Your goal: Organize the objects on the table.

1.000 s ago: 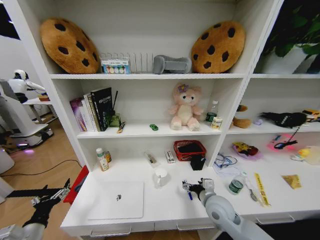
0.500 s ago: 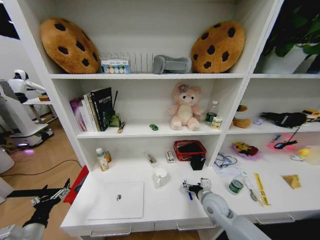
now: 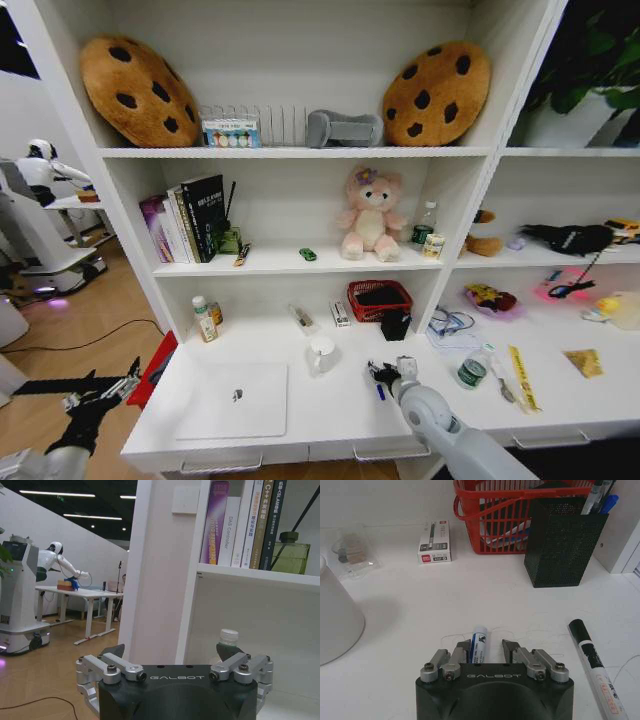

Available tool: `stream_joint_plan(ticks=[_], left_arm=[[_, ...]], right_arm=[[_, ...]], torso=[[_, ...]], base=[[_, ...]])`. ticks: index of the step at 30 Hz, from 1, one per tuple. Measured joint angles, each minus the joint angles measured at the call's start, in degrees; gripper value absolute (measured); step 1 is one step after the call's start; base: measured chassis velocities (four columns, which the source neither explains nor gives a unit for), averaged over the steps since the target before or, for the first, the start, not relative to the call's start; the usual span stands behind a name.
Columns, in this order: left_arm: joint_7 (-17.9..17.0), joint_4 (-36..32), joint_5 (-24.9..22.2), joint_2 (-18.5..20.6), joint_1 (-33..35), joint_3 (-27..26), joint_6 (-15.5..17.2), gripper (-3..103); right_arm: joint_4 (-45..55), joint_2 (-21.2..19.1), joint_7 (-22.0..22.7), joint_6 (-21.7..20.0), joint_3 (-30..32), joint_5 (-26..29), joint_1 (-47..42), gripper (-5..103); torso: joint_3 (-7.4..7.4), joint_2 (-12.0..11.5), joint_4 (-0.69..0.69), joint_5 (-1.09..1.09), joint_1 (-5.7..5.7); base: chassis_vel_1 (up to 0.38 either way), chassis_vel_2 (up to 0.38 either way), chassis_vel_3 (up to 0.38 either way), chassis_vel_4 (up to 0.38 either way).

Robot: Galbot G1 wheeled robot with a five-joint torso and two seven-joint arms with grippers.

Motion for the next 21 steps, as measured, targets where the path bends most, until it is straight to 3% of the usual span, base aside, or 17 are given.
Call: stream_joint_plan(ticks=[7,13,16,17,18,19,21], left_arm=[[0.0,0.0,0.0,0.0,0.0,0.0,0.0,100],[0.0,0.0,0.0,0.0,0.0,0.0,0.0,100],[0.0,0.0,0.0,0.0,0.0,0.0,0.0,100],[0.0,0.0,0.0,0.0,0.0,0.0,0.0,100],[0.0,0.0,0.0,0.0,0.0,0.0,0.0,100],[0.0,0.0,0.0,0.0,0.0,0.0,0.0,100],[0.0,0.0,0.0,0.0,0.0,0.0,0.0,100]], right_arm=[[-0.4,0.4,0.0,0.0,-0.3,0.0,0.3,13],[0.1,0.4,0.0,0.2,-0.2,-0.1,0.1,12],[1.3,0.4,-1.0,2.4,0.8,-4.0,-0.8,12],[1.8,0.6,-2.2,5.5,1.7,-10.2,-1.6,12],[1.8,0.6,-2.2,5.5,1.7,-10.2,-1.6,12],[1.9,0.8,-3.5,9.5,2.5,-17.3,-2.6,12],[1.2,1.2,-5.1,15.1,3.2,-25.3,-3.4,12]], torso=[[0.0,0.0,0.0,0.0,0.0],[0.0,0.0,0.0,0.01,0.0],[0.0,0.0,0.0,0.0,0.0],[0.0,0.0,0.0,0.0,0.0],[0.0,0.0,0.0,0.0,0.0],[0.0,0.0,0.0,0.0,0.0],[0.0,0.0,-0.01,0.0,0.0]], base=[[0.0,0.0,0.0,0.0],[0.0,0.0,0.0,0.0],[0.0,0.0,0.0,0.0],[0.0,0.0,0.0,0.0],[0.0,0.0,0.0,0.0],[0.0,0.0,0.0,0.0],[0.0,0.0,0.0,0.0]])
